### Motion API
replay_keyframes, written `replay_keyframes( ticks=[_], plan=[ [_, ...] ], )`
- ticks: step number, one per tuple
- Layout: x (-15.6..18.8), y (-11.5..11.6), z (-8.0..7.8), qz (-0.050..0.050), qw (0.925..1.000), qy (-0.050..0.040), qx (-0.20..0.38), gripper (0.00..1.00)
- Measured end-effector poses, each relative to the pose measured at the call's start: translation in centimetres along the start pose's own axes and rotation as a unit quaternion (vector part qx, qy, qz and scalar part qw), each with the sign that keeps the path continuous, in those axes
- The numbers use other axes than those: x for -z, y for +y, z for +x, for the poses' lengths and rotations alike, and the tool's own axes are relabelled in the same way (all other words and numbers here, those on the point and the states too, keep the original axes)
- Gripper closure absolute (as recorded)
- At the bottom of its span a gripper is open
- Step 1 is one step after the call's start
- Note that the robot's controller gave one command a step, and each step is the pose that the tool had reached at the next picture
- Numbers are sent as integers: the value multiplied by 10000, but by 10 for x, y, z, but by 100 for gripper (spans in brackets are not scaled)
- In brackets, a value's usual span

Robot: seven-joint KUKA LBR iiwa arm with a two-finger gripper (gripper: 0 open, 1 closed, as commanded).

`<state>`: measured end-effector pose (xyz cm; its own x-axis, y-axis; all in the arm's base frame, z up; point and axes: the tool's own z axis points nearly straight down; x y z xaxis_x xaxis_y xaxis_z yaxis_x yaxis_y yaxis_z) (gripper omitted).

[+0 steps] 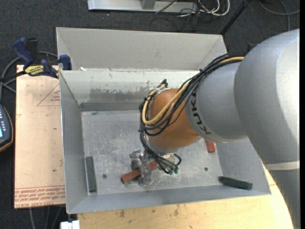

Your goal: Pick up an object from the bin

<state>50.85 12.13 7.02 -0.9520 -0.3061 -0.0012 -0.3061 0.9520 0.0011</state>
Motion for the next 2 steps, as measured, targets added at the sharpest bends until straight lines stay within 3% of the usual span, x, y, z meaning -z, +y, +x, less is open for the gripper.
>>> replay_keyframes(
  ticks=[1,2],
  plan=[
    [0,-31,22,1,9995,-2,331,100],
    [149,-45,22,14,9994,-46,354,100]
  ],
)
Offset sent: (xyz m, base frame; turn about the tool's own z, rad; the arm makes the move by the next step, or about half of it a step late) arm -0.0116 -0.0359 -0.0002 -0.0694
